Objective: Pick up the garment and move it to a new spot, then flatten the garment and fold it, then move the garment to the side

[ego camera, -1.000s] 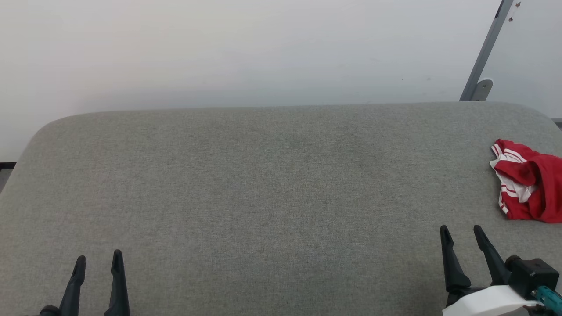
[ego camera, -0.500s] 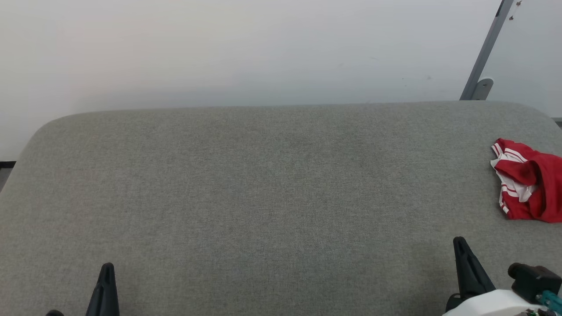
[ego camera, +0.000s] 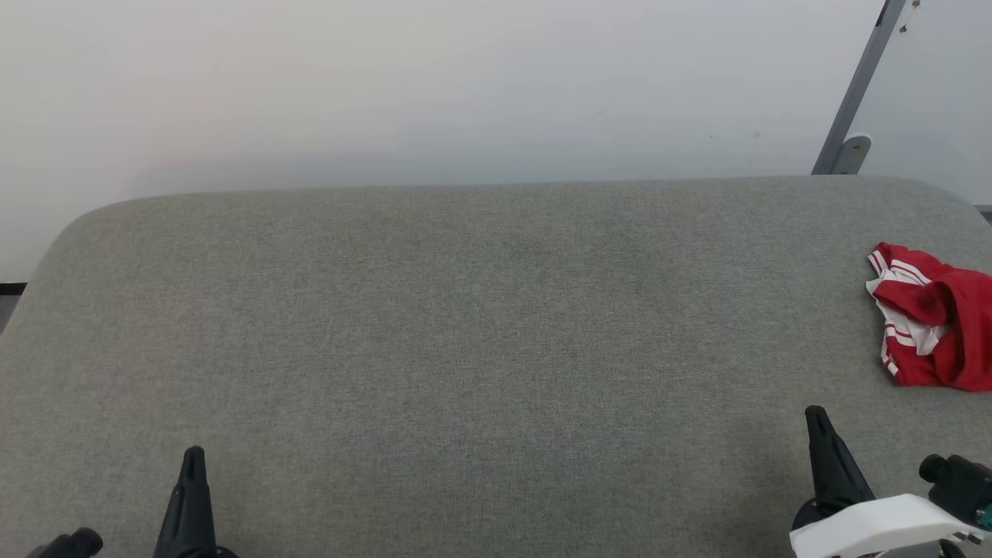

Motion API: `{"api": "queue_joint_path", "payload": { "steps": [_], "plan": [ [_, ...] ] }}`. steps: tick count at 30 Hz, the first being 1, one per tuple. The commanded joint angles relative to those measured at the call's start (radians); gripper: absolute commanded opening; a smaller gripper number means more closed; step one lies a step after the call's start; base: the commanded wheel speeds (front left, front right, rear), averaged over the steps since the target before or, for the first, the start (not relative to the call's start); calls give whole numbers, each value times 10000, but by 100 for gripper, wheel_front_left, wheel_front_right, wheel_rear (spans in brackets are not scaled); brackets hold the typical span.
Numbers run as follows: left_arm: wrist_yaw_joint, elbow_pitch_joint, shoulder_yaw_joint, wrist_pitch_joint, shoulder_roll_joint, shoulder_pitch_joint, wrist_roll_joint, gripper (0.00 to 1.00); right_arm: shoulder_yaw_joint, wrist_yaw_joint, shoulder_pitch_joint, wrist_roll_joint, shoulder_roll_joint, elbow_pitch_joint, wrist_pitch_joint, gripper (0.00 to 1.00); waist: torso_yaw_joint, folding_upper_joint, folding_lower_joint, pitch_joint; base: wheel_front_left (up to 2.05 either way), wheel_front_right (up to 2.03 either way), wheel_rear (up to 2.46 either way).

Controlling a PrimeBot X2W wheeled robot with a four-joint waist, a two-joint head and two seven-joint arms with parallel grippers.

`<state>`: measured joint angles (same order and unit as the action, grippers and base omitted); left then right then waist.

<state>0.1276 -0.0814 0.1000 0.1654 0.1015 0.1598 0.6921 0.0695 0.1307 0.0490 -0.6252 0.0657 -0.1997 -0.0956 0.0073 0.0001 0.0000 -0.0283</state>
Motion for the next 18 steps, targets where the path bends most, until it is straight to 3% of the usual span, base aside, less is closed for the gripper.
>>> {"api": "queue_joint_path", "payload": {
  "steps": [1, 18],
  "plan": [
    [10, 57, 3, -114, 61, -339, 415, 0, 43, 0, -316, -431, 2, 106, 101, 0, -1, -1, 0, 5, 0, 0, 0],
    [17, -312, -17, -697, -31, -894, 2463, 0, 138, 0, -615, -2595, -36, -17, 553, 0, -13, -1, 0, 54, 0, 0, 0]
  ]
}}
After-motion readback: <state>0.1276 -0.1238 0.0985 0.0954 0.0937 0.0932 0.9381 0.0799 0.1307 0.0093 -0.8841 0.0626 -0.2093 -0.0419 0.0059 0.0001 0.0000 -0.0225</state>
